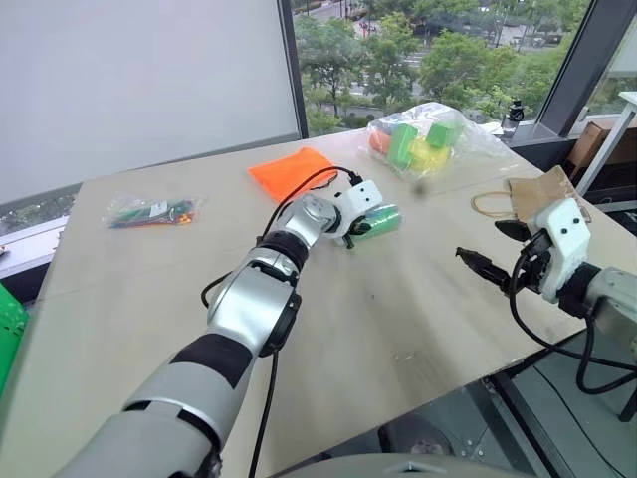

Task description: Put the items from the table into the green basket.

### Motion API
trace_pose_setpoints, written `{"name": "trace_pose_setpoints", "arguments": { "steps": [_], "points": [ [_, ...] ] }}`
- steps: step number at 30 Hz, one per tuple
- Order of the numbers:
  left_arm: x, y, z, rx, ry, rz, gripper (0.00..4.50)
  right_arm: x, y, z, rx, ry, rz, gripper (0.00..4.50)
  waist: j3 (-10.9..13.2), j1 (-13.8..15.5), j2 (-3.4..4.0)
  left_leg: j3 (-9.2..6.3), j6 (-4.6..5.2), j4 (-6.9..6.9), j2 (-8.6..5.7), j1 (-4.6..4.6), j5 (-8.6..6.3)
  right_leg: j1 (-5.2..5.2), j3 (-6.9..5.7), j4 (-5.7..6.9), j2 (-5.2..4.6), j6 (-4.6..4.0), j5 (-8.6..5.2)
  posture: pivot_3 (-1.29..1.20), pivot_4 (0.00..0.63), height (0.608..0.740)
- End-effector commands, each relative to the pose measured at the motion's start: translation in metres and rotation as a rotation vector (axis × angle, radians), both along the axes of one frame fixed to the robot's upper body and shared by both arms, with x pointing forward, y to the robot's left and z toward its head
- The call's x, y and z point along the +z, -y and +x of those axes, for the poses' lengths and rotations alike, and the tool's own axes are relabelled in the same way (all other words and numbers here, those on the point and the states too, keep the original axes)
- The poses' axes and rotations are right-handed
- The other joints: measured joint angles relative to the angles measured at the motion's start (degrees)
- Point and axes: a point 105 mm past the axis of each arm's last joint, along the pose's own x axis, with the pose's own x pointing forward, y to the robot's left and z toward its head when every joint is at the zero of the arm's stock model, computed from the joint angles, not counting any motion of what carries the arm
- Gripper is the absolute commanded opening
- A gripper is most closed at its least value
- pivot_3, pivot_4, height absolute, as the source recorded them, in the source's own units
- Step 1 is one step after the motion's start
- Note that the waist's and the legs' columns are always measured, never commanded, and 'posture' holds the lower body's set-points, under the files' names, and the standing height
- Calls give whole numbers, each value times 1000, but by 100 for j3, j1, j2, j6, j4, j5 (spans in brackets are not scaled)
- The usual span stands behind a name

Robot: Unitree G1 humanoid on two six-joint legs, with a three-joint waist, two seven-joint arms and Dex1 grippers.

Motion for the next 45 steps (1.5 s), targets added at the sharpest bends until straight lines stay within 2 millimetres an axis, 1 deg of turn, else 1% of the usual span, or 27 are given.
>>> {"name": "trace_pose_setpoints", "arguments": {
  "steps": [1, 5, 10, 15, 20, 25, 27, 29, 30, 32, 33, 34, 37, 39, 42, 43, 44, 45],
  "points": [
    [-27, -24, -5, 67, -59, 94, 2584, 11, -4, -3, 19, 61, -6, 4500, 0, -14, 0, 0, 0, 0, 0, 0, 0, 0, 0, 0, 0, 0, 0, -407, 0, 740],
    [-25, -19, -4, 76, -50, 85, 2584, 10, -5, -5, 15, 63, -9, 4500, -1, -58, 1, 0, 0, 0, 1, -1, 0, 0, -1, 0, 0, 0, 0, -417, 0, 740],
    [-33, -17, -7, 42, -36, 169, 2584, 10, -5, -7, 11, 68, -9, 4500, -12, -117, 1, -1, 0, 0, 0, -1, 0, 2, -2, -1, -1, 0, 0, -429, 0, 740],
    [-33, -16, -5, 46, -5, 201, 2584, 11, -6, -7, 10, 73, -14, 4500, -20, -133, 4, -3, 1, 0, 0, 3, -1, 7, -5, -3, -1, 0, 0, -440, 0, 740],
    [-36, 4, -22, -62, -163, 108, 2584, 9, -2, -8, -1, 69, -16, 4500, -33, -110, 6, -6, 1, 0, 0, 1, -1, 8, -10, -5, -2, 1, 0, -431, 0, 740],
    [-19, 10, -22, -116, -187, 63, 2584, 8, -4, -6, 5, 67, -10, 4500, -39, -79, 8, -18, 1, 2, -2, 3, -1, 19, -21, -12, -5, 2, 0, -418, 0, 740],
    [-12, 11, -27, -178, -231, 58, 2584, 8, -4, -4, 6, 69, -9, 4500, -39, -71, 8, -20, 1, 2, -2, 3, -1, 19, -22, -11, -5, 2, 0, -408, 0, 740],
    [-7, 7, -33, -262, -274, 98, 2584, 7, -4, -4, 8, 68, -7, 4500, -36, -82, 8, -21, 1, 1, -3, 1, -1, 18, -23, -12, -4, 2, 0, -401, 0, 740],
    [-2, 7, -35, -294, -295, 94, 2584, 7, -4, -4, 9, 67, -7, 4500, -35, -90, 9, -20, 1, 0, -3, -1, -1, 15, -22, -12, -4, 2, 0, -399, 0, 740],
    [18, 13, -39, -360, -335, 20, 2584, 6, -3, -3, 11, 66, -6, 4500, -21, -117, 8, -20, 1, -1, -3, -10, -1, 4, -21, -9, -4, 2, 0, -390, 0, 740],
    [28, 16, -39, -383, -327, -9, 2584, 6, -3, -2, 13, 66, -6, 4500, -16, -133, 9, -21, 1, -1, -3, -17, 0, -3, -20, -7, -3, 2, 0, -389, 0, 740],
    [34, 18, -39, -395, -318, -25, 2584, 6, -4, -2, 14, 66, -6, 4500, -13, -134, 8, -20, 1, -1, -3, -20, 0, -7, -19, -6, -3, 2, 0, -389, 0, 740],
    [60, 23, -21, -334, -155, -83, 2584, 6, -5, -1, 22, 72, -3, 4500, -10, -114, 7, -21, 1, -1, -3, -27, -1, -11, -20, -9, -4, 2, 0, -393, 0, 740],
    [71, 26, -17, -337, -108, -104, 2584, 6, -4, -1, 18, 74, -3, 4500, -10, -98, 6, -21, 1, -1, -3, -27, -1, -11, -19, -10, -5, 2, 0, -394, 0, 740],
    [86, 35, -23, -405, -100, -151, 2584, 4, -3, -3, 13, 71, -3, 4500, -10, -89, 7, -21, 1, -1, -3, -26, -1, -10, -19, -10, -4, 2, 0, -397, 0, 740],
    [90, 39, -22, -397, -85, -177, 2584, 4, -3, -3, 14, 70, -3, 4500, -10, -90, 7, -21, 1, -1, -3, -26, 0, -10, -19, -9, -4, 2, 0, -397, 0, 740],
    [90, 40, -19, -376, -70, -185, 2584, 3, -4, -3, 14, 69, -1, 4500, -10, -89, 7, -21, 1, -1, -3, -26, -1, -10, -19, -9, -4, 2, 0, -393, 0, 740],
    [82, 38, -16, -344, -57, -149, 2584, 3, -5, -3, 17, 69, 2, 4500, -10, -90, 7, -21, 1, -1, -3, -26, -1, -10, -19, -9, -4, 2, 0, -396, 0, 740]
  ]
}}
